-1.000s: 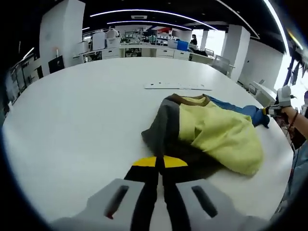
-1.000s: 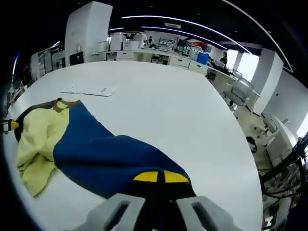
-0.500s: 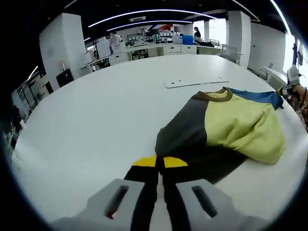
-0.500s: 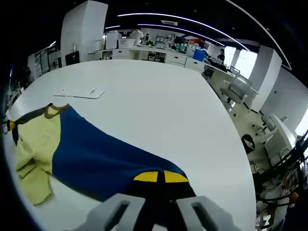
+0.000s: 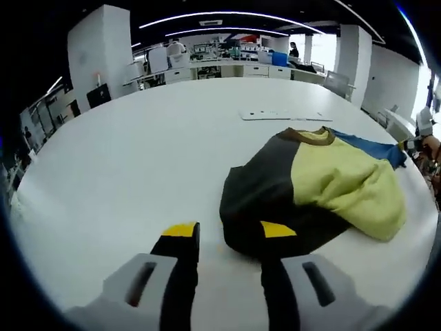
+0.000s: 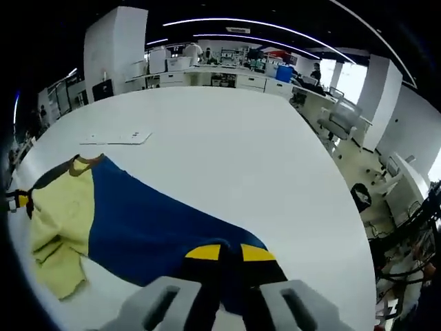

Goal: Fold the garment on the visible template until the final outline fits inside the template.

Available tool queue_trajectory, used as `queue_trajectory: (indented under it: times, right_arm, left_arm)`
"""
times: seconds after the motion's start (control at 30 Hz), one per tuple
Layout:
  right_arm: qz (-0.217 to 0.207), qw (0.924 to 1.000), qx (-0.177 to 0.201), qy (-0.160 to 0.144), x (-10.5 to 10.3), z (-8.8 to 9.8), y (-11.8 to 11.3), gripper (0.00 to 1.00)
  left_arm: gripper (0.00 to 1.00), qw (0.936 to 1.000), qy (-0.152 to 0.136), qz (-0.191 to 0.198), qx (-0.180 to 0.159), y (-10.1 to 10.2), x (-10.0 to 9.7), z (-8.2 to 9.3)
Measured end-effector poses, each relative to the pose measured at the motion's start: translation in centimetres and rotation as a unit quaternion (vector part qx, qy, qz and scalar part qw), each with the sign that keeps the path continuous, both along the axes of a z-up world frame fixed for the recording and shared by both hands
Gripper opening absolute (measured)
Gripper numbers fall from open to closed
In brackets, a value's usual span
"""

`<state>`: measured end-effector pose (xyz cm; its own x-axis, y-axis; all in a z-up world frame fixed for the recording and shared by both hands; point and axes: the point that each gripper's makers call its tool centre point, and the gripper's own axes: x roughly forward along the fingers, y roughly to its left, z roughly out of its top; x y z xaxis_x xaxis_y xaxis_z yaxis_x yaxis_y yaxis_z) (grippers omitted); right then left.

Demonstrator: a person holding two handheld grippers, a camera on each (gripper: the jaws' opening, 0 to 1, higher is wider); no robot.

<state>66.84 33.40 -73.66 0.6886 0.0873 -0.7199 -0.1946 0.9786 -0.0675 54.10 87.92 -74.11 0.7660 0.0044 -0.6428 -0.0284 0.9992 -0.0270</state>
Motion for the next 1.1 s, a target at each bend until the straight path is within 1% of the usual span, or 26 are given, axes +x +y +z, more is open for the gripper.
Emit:
queue_trajectory:
  times: [0.03, 0.1, 0.2, 0.27, 0.33, 0.4, 0.43, 0.53, 0.6, 0.67, 0.7, 0.73, 0.77, 0.83, 0.87, 0.9, 0.93, 0.97, 1.1]
  right_arm:
    - [-0.002, 1.0000, 0.007, 0.001, -0.2, 0.1, 0.2, 0.10]
    - [-0.002, 0.9999, 0.014, -0.001, -0.6, 0.4, 0.4, 0.16]
    - [-0.007, 0.9996, 0.027, -0.002, -1.5, 0.6, 0.8, 0.26]
    - [-0.011, 0.9994, 0.032, -0.001, -2.0, 0.5, 1.0, 0.30]
    - [-0.020, 0.9992, 0.033, -0.002, -2.6, 0.5, 0.9, 0.33]
    - [-0.030, 0.9990, 0.032, -0.005, -2.9, 0.4, 0.7, 0.36]
    - [-0.039, 0.9986, 0.034, -0.009, -3.1, 0.4, 0.6, 0.37]
    - [-0.059, 0.9977, 0.034, -0.008, -3.5, 0.0, 0.1, 0.37]
    - [-0.075, 0.9964, 0.039, -0.006, -3.8, -0.4, -0.2, 0.37]
    - [-0.091, 0.9945, 0.051, -0.005, -3.8, -0.8, -0.2, 0.36]
    - [-0.103, 0.9932, 0.054, -0.001, -3.9, -1.1, -0.4, 0.35]
    - [-0.105, 0.9930, 0.054, 0.001, -3.9, -1.2, -0.4, 0.34]
    - [-0.109, 0.9927, 0.053, 0.001, -3.9, -1.3, -0.4, 0.33]
    - [-0.122, 0.9915, 0.045, 0.003, -4.0, -1.4, -0.7, 0.30]
    - [-0.129, 0.9905, 0.046, -0.004, -3.9, -1.3, -0.8, 0.27]
    - [-0.135, 0.9897, 0.046, -0.007, -3.8, -1.2, -0.9, 0.24]
    - [-0.149, 0.9878, 0.044, -0.006, -3.9, -1.3, -1.3, 0.21]
    - [-0.151, 0.9876, 0.045, -0.005, -3.9, -1.4, -1.3, 0.19]
    - [-0.162, 0.9855, 0.049, 0.008, -3.9, -2.3, -1.5, 0.16]
  left_arm:
    - [0.35, 0.9999, -0.001, 0.007, -0.010, -0.2, -0.2, -0.2]
    - [0.36, 0.9998, 0.001, 0.011, -0.019, -0.5, -0.6, -0.5]
    - [0.35, 0.9995, -0.008, 0.016, -0.026, -1.1, -0.9, -0.7]
    - [0.32, 0.9994, -0.015, 0.005, -0.032, -2.1, -1.0, -0.9]
    - [0.30, 0.9995, -0.013, 0.008, -0.029, -2.4, -1.1, -1.3]
    - [0.29, 0.9987, -0.022, 0.021, -0.041, -2.7, -1.0, -1.3]
    - [0.29, 0.9986, -0.022, 0.022, -0.042, -2.8, -1.0, -1.3]
    - [0.28, 0.9986, -0.019, 0.030, -0.039, -2.9, -0.9, -1.9]
    - [0.24, 0.9982, -0.020, 0.039, -0.042, -3.0, -0.9, -2.2]
    - [0.20, 0.9979, -0.018, 0.045, -0.043, -3.2, -0.8, -2.5]
    - [0.17, 0.9977, -0.027, 0.047, -0.040, -3.4, -0.6, -2.4]
    - [0.15, 0.9978, -0.020, 0.048, -0.041, -3.5, -0.7, -2.7]
    - [0.13, 0.9980, -0.024, 0.045, -0.037, -3.7, -0.5, -2.5]
    - [0.09, 0.9981, -0.027, 0.043, -0.035, -3.6, -0.3, -2.5]
    - [0.03, 0.9979, -0.024, 0.043, -0.042, -3.8, -0.3, -2.5]
    - [0.00, 0.9977, -0.022, 0.045, -0.046, -3.8, -0.4, -2.5]
    - [0.00, 0.9974, -0.026, 0.047, -0.049, -3.8, -0.3, -2.5]
    - [0.00, 0.9975, -0.025, 0.046, -0.047, -3.7, -0.4, -2.4]
    - [0.00, 0.9962, -0.025, 0.056, -0.062, -3.0, -0.6, -2.3]
